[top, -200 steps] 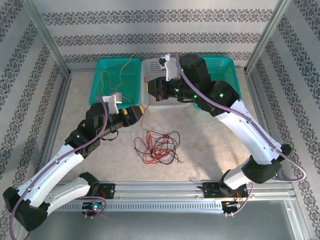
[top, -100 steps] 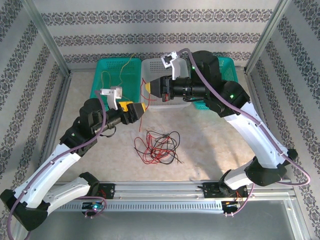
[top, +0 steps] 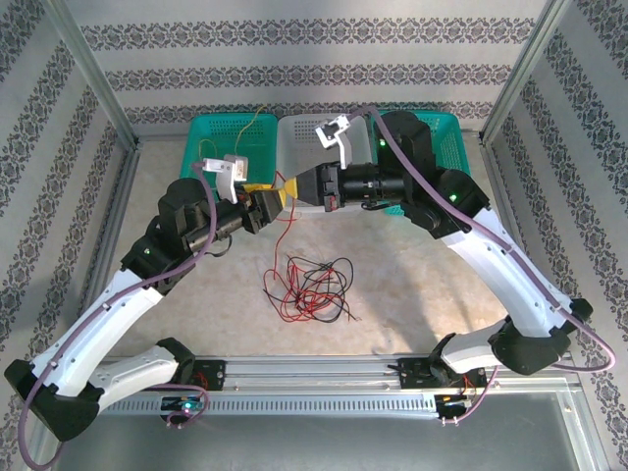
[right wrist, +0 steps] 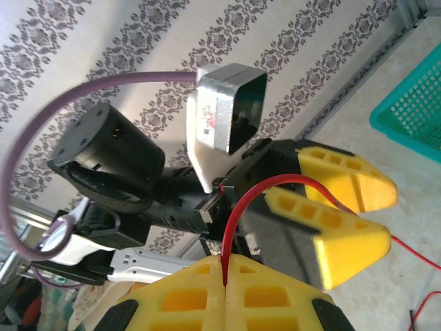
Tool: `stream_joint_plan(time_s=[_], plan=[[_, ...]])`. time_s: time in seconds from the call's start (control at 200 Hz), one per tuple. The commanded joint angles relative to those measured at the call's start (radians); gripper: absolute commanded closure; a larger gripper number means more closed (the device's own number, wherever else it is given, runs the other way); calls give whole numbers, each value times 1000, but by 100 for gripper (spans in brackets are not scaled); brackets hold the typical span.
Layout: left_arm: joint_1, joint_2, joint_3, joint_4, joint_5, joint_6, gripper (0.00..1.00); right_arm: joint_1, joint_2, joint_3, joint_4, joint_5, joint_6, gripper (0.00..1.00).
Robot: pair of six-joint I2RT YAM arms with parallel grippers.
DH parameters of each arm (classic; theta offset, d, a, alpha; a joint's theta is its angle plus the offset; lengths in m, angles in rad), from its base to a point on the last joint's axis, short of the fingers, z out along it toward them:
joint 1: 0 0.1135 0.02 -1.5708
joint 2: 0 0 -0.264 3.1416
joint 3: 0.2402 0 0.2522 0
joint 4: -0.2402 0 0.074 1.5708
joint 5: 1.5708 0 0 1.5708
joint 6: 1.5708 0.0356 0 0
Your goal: Untangle the cables
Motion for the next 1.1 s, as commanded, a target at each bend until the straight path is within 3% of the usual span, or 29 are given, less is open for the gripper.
stream_joint_plan(time_s=[0.0, 0.1, 0.305, 0.58, 0.879, 0.939, 1.009, 1.094], plan=[[11, -18, 1, 71, 19, 19, 81, -14, -40, -31, 83, -42, 39, 100], [11, -30, 7, 74, -14, 15, 100, -17, -54, -53, 76, -42, 36, 100], [11, -55, 52, 69, -72, 13, 100, -4, -61, -111, -13, 40, -10, 100], [13, -62, 147, -3, -103, 62, 100, 96, -14, -168, -258, 352, -161, 100], [12, -40, 122, -98, -160, 81, 100, 86, -34, -158, -262, 426, -165, 100], [12, -33, 114, -132, -208, 79, 91, 66, -40, -142, -258, 429, -159, 100], [13, -30, 101, -169, -272, 74, 87, 33, -56, -127, -247, 430, -150, 100], [12, -35, 70, -184, -305, 58, 67, -24, -78, -109, -233, 426, -133, 100]])
